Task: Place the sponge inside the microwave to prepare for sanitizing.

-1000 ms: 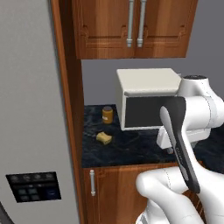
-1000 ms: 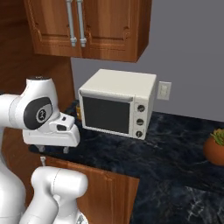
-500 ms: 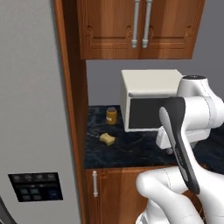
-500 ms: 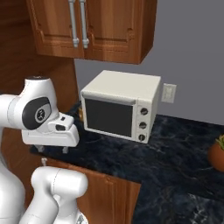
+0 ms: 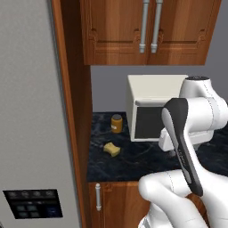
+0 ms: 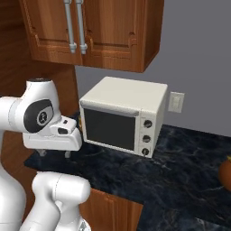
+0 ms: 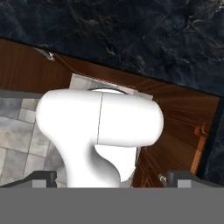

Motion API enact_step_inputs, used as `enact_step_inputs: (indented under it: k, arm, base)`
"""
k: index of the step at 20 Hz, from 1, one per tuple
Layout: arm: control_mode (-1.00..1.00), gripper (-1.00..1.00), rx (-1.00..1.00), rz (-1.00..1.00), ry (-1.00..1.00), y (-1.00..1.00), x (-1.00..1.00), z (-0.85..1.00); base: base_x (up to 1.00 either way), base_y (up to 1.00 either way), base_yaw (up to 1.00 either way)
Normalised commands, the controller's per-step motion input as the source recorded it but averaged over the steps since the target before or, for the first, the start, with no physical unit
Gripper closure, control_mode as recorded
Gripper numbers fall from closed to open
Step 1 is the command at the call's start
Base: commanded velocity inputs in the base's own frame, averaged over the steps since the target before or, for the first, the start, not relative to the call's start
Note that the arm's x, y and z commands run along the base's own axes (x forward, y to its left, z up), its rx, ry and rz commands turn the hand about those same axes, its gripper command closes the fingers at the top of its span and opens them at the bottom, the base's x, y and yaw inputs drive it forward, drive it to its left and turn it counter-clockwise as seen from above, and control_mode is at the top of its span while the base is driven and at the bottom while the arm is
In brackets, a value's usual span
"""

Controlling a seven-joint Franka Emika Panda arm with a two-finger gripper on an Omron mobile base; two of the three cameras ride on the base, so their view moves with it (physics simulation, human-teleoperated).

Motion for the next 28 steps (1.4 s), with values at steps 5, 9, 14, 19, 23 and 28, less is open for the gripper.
enact_step_inputs:
  k: [5, 9, 14, 19, 23, 28]
  arm:
    - [1.00, -1.00, 0.00, 0.00, 0.00, 0.00, 0.00, 0.00]
    - [-1.00, -1.00, 0.00, 0.04, 0.00, 0.00, 0.00, 0.00]
    - [-1.00, -1.00, 0.00, 0.25, 0.00, 0.17, 0.01, 0.00]
    - [-1.00, -1.00, -0.01, 0.29, 0.00, 0.43, 0.08, 0.00]
    - [-1.00, -1.00, 0.00, 0.08, 0.00, 0.27, 0.57, -0.05]
    - [-1.00, -1.00, 0.00, -0.01, -0.07, 0.34, 0.53, -0.01]
  base:
    - [0.16, 0.02, 0.02]
    - [0.06, 0.00, 0.02]
    - [0.00, 0.00, 0.00]
    - [0.00, 0.00, 0.00]
    - [0.00, 0.00, 0.00]
    - [0.00, 0.00, 0.00]
